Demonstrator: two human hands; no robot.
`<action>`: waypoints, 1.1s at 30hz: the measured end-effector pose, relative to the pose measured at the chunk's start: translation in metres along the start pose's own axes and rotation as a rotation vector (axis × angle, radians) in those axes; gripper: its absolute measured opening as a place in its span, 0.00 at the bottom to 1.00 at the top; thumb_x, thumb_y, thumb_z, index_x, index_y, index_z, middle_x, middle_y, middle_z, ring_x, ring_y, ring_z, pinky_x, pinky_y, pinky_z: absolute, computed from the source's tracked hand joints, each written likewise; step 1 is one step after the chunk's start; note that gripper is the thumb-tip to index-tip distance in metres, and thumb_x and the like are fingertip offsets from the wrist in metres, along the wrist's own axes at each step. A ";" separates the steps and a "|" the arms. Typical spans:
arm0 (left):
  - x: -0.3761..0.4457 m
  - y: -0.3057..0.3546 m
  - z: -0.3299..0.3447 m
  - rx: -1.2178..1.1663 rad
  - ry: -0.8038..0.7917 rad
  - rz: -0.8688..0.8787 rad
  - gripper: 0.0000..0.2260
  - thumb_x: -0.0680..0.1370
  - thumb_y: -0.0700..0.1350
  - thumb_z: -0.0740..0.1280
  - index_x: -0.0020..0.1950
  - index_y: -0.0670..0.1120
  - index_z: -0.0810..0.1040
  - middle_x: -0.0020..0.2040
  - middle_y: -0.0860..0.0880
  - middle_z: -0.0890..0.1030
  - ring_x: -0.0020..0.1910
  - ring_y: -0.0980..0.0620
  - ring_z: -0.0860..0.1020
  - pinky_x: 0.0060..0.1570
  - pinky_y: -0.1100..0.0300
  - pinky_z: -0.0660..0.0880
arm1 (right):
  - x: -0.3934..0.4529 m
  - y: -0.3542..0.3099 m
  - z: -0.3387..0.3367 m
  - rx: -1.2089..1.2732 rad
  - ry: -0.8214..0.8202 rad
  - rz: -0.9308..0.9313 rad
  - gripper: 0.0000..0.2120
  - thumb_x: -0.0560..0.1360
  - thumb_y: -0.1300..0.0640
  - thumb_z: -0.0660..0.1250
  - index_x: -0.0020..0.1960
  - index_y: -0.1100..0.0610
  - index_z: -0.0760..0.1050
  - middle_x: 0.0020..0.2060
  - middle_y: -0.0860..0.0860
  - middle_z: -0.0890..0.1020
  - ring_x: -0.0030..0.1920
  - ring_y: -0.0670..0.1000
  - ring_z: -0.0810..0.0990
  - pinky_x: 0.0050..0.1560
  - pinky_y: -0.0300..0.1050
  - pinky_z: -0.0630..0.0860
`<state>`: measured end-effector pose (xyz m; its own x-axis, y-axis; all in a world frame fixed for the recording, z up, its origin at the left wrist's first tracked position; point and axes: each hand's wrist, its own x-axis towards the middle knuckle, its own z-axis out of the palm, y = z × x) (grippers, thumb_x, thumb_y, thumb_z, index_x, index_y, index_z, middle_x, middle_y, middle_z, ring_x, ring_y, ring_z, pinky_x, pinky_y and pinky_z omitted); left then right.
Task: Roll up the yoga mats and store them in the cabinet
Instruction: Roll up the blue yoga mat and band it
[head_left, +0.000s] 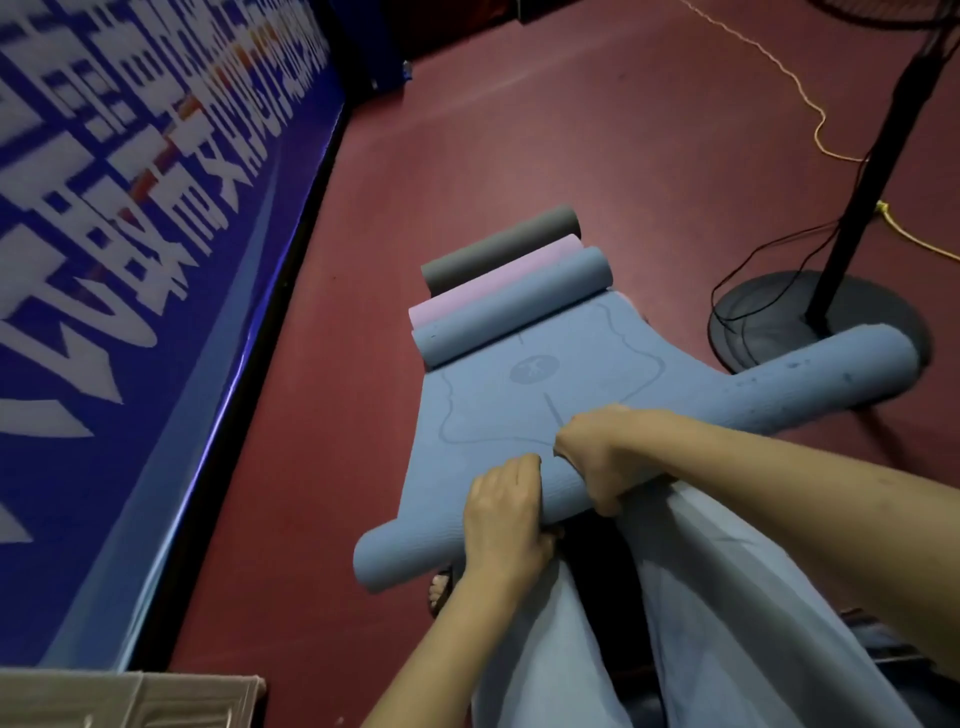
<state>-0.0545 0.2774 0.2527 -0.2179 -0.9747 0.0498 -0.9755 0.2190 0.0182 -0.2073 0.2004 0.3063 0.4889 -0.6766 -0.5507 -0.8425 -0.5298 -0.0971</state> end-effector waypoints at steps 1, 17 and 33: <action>0.001 -0.003 0.003 0.021 0.017 0.014 0.34 0.51 0.51 0.82 0.53 0.47 0.77 0.39 0.50 0.80 0.35 0.45 0.78 0.36 0.55 0.74 | 0.003 0.000 -0.001 -0.007 -0.012 -0.002 0.24 0.57 0.51 0.80 0.51 0.51 0.78 0.46 0.50 0.82 0.43 0.55 0.82 0.48 0.50 0.82; 0.032 -0.005 -0.021 0.029 -0.155 0.030 0.15 0.68 0.45 0.71 0.50 0.49 0.69 0.47 0.49 0.81 0.47 0.42 0.81 0.39 0.55 0.65 | -0.003 0.003 0.038 -0.137 0.513 -0.059 0.20 0.66 0.58 0.73 0.53 0.53 0.68 0.49 0.53 0.80 0.48 0.58 0.81 0.42 0.48 0.67; -0.060 0.051 -0.042 0.085 -0.091 0.056 0.20 0.55 0.41 0.72 0.43 0.50 0.70 0.34 0.53 0.77 0.32 0.48 0.77 0.35 0.57 0.56 | -0.085 -0.016 0.096 -0.137 0.647 -0.104 0.26 0.44 0.62 0.74 0.39 0.53 0.69 0.28 0.50 0.72 0.26 0.53 0.73 0.29 0.43 0.58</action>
<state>-0.0904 0.3485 0.2929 -0.2700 -0.9619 -0.0425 -0.9599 0.2724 -0.0666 -0.2567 0.3154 0.2753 0.6388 -0.7663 0.0683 -0.7684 -0.6400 0.0070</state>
